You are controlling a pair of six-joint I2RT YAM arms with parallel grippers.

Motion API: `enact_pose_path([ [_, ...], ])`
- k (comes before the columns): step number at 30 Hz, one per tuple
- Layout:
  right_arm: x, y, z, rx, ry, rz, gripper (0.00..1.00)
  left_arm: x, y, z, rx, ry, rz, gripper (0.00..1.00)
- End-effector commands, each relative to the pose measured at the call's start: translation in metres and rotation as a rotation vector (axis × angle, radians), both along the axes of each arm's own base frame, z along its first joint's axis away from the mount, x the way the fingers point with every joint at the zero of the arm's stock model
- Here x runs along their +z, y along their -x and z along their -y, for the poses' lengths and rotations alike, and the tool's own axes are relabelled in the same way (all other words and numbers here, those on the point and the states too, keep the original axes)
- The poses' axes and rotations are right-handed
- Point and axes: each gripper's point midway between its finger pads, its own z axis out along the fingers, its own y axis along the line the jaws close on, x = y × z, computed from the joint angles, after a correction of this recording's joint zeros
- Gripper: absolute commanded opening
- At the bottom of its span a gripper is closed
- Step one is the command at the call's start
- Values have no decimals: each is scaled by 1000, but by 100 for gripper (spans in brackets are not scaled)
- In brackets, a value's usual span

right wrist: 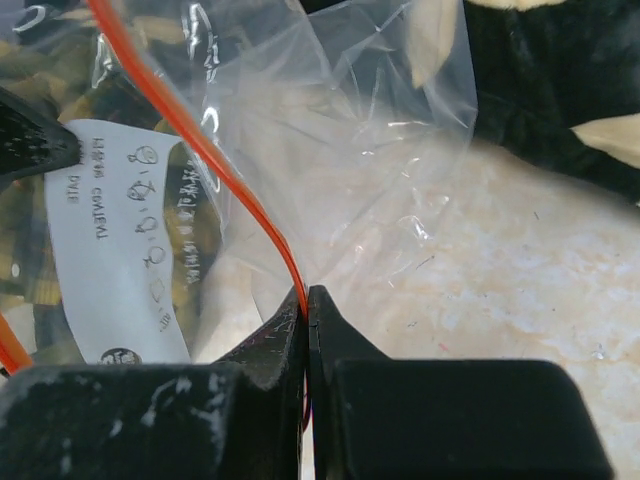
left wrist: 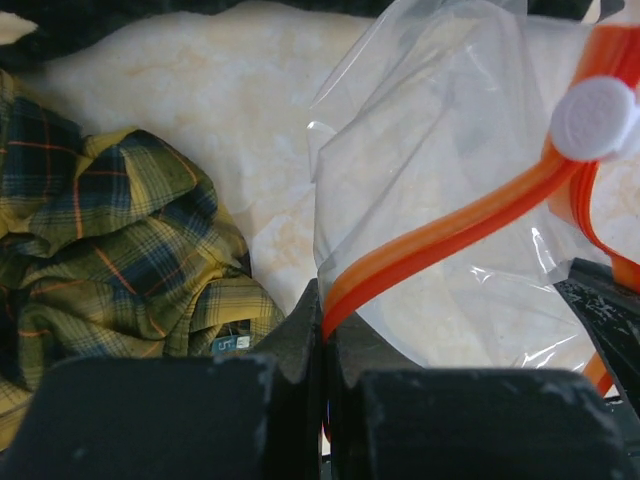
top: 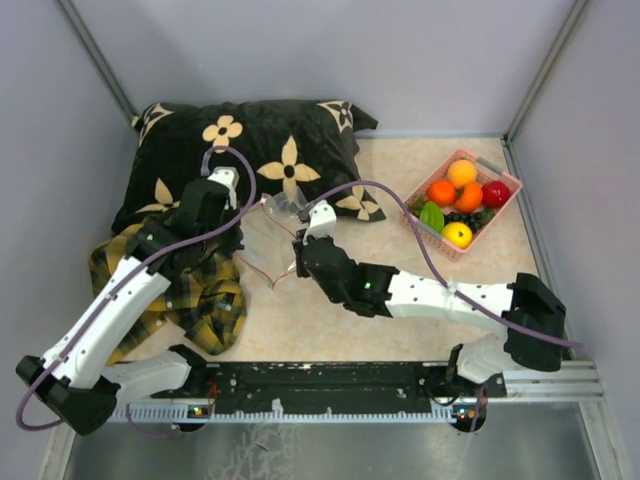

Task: Place the food in the zip-top bag and seal the zipper
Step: Open the zipper of the food storage bag.

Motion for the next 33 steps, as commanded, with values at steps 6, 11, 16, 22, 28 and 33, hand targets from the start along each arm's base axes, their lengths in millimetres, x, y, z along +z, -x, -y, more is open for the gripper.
enact_pose_path([
  [6, 2, -11, -2, -23, -81, -30, 28, -44, -6, 50, -156, -31, -182, 0],
  [11, 5, -22, 7, -23, -116, -40, 34, -40, -10, 75, -208, -35, -164, 0],
  [16, 12, -35, 13, -34, -116, -22, 35, -34, -11, 89, -234, -37, -145, 0],
  [22, 24, -50, 32, -99, -103, 2, 23, -22, -14, 77, -203, -90, -109, 0],
  [28, 42, -55, 50, -129, -127, 31, 0, 6, -18, 40, -85, -177, -12, 0],
  [33, 39, -54, 61, -164, -146, 22, 0, 13, -15, 18, -17, -228, 11, 1],
])
